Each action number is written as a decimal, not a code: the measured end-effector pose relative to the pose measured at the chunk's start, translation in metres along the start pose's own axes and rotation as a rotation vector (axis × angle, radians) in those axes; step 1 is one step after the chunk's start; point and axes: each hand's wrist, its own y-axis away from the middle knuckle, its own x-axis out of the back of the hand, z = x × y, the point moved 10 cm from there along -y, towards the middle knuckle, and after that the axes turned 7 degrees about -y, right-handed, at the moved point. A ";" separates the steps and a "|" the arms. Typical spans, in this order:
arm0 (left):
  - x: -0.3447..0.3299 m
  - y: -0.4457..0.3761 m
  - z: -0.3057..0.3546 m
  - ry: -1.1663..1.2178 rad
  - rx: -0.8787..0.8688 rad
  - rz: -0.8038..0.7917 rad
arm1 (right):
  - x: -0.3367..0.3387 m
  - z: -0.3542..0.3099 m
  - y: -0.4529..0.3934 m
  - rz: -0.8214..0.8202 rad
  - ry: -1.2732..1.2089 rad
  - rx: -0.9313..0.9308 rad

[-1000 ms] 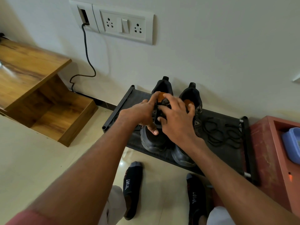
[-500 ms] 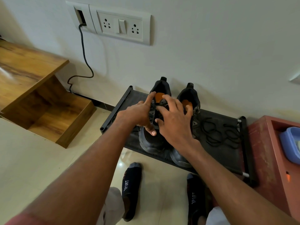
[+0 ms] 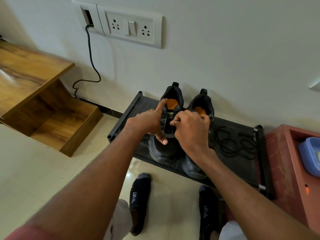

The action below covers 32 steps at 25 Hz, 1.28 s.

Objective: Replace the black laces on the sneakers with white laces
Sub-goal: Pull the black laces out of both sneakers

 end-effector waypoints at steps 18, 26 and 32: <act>-0.003 0.000 0.000 0.007 0.021 -0.013 | 0.016 0.006 -0.018 -0.022 -0.399 -0.113; -0.006 -0.011 -0.001 0.026 0.008 0.003 | -0.007 -0.011 -0.001 -0.231 0.104 0.052; -0.002 -0.003 -0.005 -0.009 0.020 0.009 | 0.040 -0.008 -0.011 0.169 -0.061 0.031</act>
